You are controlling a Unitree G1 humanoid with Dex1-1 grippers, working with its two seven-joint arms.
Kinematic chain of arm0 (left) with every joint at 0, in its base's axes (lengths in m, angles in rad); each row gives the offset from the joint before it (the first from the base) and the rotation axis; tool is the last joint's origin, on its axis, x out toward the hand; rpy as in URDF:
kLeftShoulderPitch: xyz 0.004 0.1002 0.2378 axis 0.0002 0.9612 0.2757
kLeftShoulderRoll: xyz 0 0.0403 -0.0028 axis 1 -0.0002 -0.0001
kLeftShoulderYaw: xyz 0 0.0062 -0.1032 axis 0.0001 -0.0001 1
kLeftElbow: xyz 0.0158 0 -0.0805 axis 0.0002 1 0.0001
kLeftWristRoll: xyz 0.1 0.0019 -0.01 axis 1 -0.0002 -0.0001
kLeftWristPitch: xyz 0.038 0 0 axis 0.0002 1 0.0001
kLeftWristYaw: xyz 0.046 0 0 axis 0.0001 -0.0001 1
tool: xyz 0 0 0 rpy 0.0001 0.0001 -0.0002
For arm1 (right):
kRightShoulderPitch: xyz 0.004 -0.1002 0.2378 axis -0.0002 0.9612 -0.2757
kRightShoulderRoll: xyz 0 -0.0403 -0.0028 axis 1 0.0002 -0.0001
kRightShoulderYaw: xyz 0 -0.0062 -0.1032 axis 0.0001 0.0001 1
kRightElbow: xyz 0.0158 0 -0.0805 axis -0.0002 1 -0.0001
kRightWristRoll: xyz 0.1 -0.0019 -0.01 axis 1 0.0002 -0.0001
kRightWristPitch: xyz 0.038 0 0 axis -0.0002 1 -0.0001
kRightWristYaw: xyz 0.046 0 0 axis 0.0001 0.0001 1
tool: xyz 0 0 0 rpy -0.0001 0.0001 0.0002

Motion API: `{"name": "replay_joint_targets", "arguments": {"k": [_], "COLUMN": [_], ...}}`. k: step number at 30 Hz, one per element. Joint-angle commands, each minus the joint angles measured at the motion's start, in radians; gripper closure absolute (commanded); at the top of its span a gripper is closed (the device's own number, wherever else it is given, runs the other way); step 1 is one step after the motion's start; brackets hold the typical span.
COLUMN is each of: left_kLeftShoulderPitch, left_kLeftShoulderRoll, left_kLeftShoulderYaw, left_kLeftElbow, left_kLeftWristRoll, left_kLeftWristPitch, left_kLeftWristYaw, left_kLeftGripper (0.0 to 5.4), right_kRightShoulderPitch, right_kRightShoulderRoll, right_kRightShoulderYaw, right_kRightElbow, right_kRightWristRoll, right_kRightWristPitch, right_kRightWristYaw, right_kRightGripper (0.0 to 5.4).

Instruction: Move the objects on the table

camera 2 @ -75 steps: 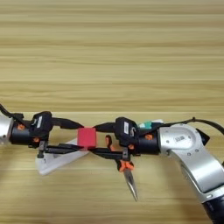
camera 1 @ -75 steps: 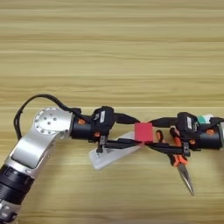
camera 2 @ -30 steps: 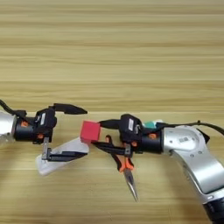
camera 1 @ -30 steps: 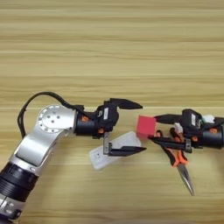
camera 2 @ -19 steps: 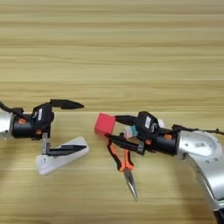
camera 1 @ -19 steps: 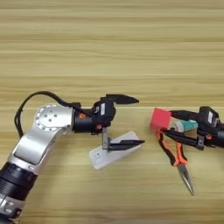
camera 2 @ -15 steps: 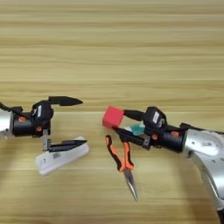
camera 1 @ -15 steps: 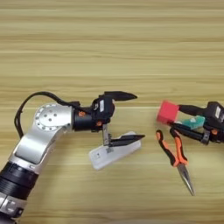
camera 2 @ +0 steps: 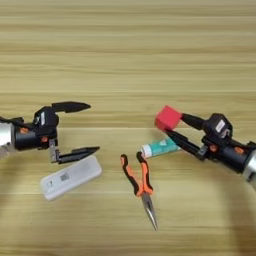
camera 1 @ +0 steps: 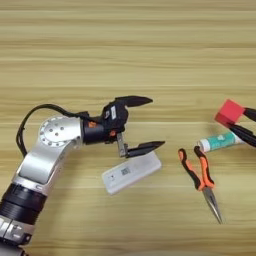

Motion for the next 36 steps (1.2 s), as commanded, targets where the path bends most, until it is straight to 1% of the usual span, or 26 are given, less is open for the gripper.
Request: {"name": "replay_joint_targets", "arguments": {"k": [1,4,7,12,17,20,23,25,30,33,36], "left_kLeftShoulderPitch": [-0.025,-0.027,-0.030,-0.039,-0.040,-0.040,-0.039,-0.038,-0.044,-0.046,-0.048], "left_kLeftShoulderRoll": [-0.010,-0.011,-0.013,-0.023,-0.031,-0.032,-0.026,-0.024,-0.029,-0.028,-0.027], "left_kLeftShoulderYaw": [0.019,0.028,0.042,0.066,0.084,0.091,0.102,0.108,0.124,0.125,0.127], "left_kLeftElbow": [0.017,0.022,0.027,0.036,0.043,0.042,0.041,0.040,0.038,0.040,0.041], "left_kLeftWristRoll": [-0.008,-0.009,-0.013,-0.024,-0.032,-0.036,-0.040,-0.041,-0.047,-0.046,-0.046], "left_kLeftWristPitch": [-0.012,-0.015,-0.019,-0.024,-0.027,-0.029,-0.027,-0.028,-0.027,-0.031,-0.031], "left_kLeftWristYaw": [0.019,0.024,0.035,0.056,0.071,0.082,0.087,0.090,0.095,0.093,0.092], "left_kLeftGripper": [0.00,0.00,0.00,0.00,0.00,0.00,0.00,0.00,0.00,0.00,0.00], "right_kRightShoulderPitch": [0.050,0.090,0.129,0.191,0.250,0.266,0.281,0.286,0.291,0.294,0.292], "right_kRightShoulderRoll": [-0.032,-0.039,-0.041,-0.035,-0.026,-0.026,-0.030,-0.028,-0.028,-0.036,-0.032], "right_kRightShoulderYaw": [-0.037,-0.057,-0.063,-0.076,-0.081,-0.076,-0.062,-0.058,-0.039,-0.023,-0.018], "right_kRightElbow": [0.024,0.024,0.016,0.016,0.041,0.047,0.060,0.062,0.079,0.093,0.102], "right_kRightWristRoll": [-0.003,0.002,-0.005,0.002,-0.006,-0.010,-0.032,-0.032,-0.060,-0.094,-0.097], "right_kRightWristPitch": [-0.028,-0.037,-0.046,-0.061,-0.093,-0.102,-0.114,-0.114,-0.123,-0.132,-0.135], "right_kRightWristYaw": [0.024,0.036,0.042,0.054,0.063,0.060,0.056,0.059,0.054,0.048,0.052], "right_kRightGripper": [3.11,3.11,3.11,3.11,3.11,3.11,3.11,3.11,3.11,3.11,3.11]}}
